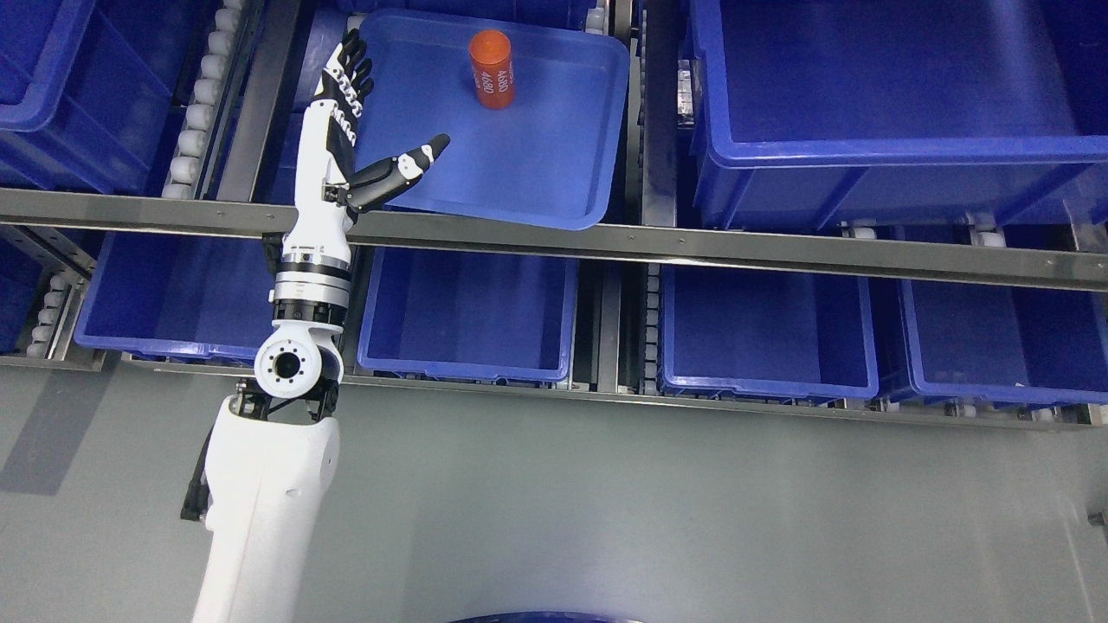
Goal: Grab orange capacitor from left shelf to right desk
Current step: 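Reach the open left hand toward the orange capacitor in the blue bin, then close the left hand fingers around the orange capacitor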
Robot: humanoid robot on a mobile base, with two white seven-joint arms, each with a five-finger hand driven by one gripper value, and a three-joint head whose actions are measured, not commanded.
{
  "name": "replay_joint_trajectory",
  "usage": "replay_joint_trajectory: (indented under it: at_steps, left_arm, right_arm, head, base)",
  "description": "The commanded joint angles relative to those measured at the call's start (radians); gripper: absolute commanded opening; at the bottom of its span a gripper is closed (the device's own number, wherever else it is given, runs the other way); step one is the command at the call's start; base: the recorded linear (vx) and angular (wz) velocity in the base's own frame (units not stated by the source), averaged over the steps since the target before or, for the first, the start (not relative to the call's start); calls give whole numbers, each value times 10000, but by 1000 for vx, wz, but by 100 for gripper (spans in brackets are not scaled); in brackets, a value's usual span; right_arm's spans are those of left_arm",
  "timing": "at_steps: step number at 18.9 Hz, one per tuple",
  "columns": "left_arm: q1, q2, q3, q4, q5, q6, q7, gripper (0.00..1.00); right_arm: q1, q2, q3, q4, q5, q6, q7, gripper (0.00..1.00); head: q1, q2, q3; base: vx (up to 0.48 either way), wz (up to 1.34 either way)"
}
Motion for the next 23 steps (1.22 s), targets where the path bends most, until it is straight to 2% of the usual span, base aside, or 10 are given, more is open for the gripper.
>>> replay_joint_trajectory:
  at_steps: [1,6,10,13,18,20,23]
  left_arm:
    - [32,174,-630,212,276,32,-642,100]
    - [-287,174,-495,1497,-397,17,-691,100]
    - [-1772,174,-341,3291,-476,32,-707,98]
    - [-3245,174,-479,5146,-491,63,-966,97]
    - [-4337,174,-525,7357,-1074,93,-1212,95]
    - [-4430,174,-602,7865,-1074,78,-1305,94]
    - [-4415,174,-709,7913,-1028,78,-1503,93]
  right_arm:
    - [-15,-175,-107,-337,0,-3,48,100]
    - [-15,-175,-107,-337,0,-3,48,100]
    - [-15,-175,-107,-337,0,-3,48,100]
    - [-15,-175,-107,-337,0,-3,48,100]
    - [-15,-175,-107,-337,0,-3,48,100]
    - [-15,-175,-107,-337,0,-3,48,100]
    - [-15,-175,-107,-337,15,-3,48,100]
  head:
    - [0,0,0]
    - [0,0,0]
    - [0,0,0]
    - [0,0,0]
    - [0,0,0]
    - [0,0,0]
    - [0,0,0]
  base:
    - [78,0]
    - [53,1]
    - [23,13]
    - [3,4]
    - [12,-7]
    - [35,-16]
    - [46,-9]
